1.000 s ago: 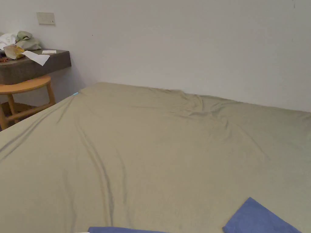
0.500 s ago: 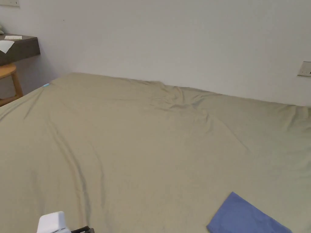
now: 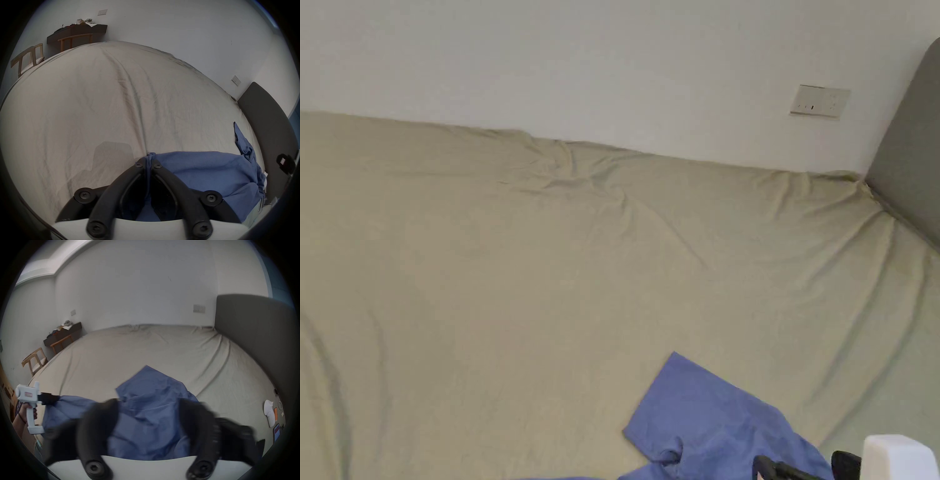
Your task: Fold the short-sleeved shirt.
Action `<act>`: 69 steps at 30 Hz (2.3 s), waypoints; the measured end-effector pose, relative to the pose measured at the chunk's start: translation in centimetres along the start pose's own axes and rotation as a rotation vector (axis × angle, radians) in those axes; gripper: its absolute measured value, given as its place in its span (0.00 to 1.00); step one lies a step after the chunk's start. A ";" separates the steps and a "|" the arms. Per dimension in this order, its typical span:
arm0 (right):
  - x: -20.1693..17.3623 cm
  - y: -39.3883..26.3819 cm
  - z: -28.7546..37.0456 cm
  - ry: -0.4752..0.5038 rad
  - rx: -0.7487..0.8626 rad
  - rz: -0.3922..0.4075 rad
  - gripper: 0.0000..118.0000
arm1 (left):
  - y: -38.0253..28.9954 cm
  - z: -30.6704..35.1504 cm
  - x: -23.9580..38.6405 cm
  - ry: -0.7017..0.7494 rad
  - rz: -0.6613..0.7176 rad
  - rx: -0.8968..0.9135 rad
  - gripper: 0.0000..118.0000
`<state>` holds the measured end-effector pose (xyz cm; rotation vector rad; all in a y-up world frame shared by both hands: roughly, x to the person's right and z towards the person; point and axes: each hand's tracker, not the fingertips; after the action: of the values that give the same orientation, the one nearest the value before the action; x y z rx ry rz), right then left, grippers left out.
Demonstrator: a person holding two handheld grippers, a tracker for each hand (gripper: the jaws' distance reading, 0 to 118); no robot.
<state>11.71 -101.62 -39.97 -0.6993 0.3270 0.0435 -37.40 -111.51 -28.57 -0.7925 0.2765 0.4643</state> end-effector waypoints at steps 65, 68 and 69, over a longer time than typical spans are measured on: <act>4.3 51.0 13.1 -0.334 0.680 -0.077 0.03 | 47.2 19.5 28.4 0.174 -0.369 0.779 0.03; 4.1 52.5 11.9 -0.355 0.716 -0.084 0.03 | 48.8 18.0 29.3 0.176 -0.344 0.800 0.03; 4.1 52.8 11.6 -0.357 0.725 -0.082 0.03 | 49.2 17.5 29.5 0.173 -0.333 0.803 0.03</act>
<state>11.07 -54.01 -65.98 0.0208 -0.0409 -0.0289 -35.27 -59.90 -59.09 -0.0809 0.4436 -0.0500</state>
